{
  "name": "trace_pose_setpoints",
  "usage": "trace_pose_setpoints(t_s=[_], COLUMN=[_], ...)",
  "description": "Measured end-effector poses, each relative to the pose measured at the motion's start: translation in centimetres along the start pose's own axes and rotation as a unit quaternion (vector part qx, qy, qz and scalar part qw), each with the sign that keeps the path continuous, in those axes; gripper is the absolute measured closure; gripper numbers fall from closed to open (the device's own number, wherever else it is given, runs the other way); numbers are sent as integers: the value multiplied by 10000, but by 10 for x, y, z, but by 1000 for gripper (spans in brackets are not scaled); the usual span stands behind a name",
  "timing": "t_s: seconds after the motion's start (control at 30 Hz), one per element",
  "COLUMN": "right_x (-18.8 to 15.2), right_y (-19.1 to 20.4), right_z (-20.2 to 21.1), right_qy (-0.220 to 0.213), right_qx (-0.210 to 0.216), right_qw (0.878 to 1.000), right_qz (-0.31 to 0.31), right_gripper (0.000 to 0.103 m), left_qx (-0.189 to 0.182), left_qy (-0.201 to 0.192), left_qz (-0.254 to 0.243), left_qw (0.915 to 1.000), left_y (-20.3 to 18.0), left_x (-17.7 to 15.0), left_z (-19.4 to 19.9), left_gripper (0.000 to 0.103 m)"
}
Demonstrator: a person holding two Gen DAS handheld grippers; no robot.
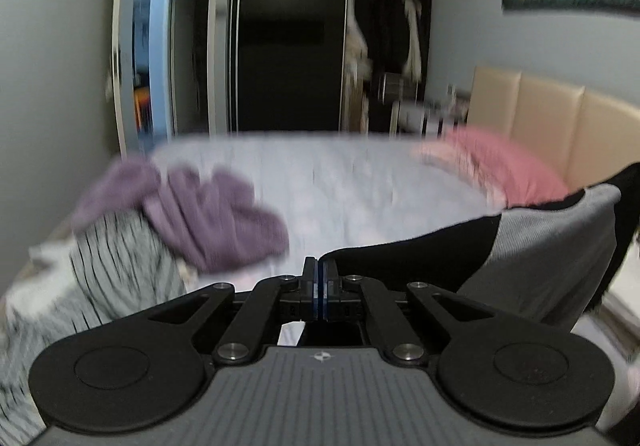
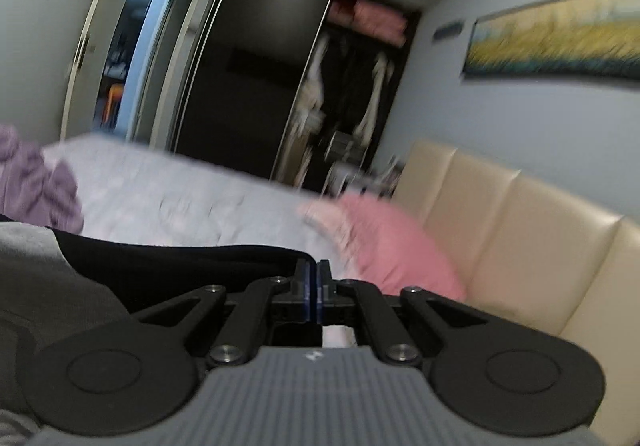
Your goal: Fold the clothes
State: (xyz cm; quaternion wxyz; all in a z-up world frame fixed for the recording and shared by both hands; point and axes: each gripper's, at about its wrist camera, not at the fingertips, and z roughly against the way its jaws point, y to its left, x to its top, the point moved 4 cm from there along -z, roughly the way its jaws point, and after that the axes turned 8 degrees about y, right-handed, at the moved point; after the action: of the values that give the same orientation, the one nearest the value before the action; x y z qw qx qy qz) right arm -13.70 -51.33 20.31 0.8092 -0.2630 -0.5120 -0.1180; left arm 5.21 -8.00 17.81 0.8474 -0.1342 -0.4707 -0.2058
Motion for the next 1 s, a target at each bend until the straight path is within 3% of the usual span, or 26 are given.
trace_pose_setpoints(t_s=[0.3, 0.67, 0.83, 1.0], right_x=[40, 47, 47, 36], right_y=[-24, -28, -15, 4], right_z=[101, 200, 188, 125], right_qy=[-991, -1849, -1760, -1155], right_qx=[-347, -487, -477, -252], right_qw=[9939, 9794, 9820, 9922], right_qz=[-331, -648, -481, -401], right_gripper=[100, 100, 100, 100], left_qx=[279, 560, 631, 657], left_qy=[-1356, -2347, -2127, -1139], left_qz=[-243, -359, -471, -474], left_qw=[9901, 9698, 9739, 9902], left_y=[-16, -35, -34, -17], left_x=[51, 68, 85, 87], left_z=[103, 187, 161, 63], left_gripper=[102, 102, 102, 102])
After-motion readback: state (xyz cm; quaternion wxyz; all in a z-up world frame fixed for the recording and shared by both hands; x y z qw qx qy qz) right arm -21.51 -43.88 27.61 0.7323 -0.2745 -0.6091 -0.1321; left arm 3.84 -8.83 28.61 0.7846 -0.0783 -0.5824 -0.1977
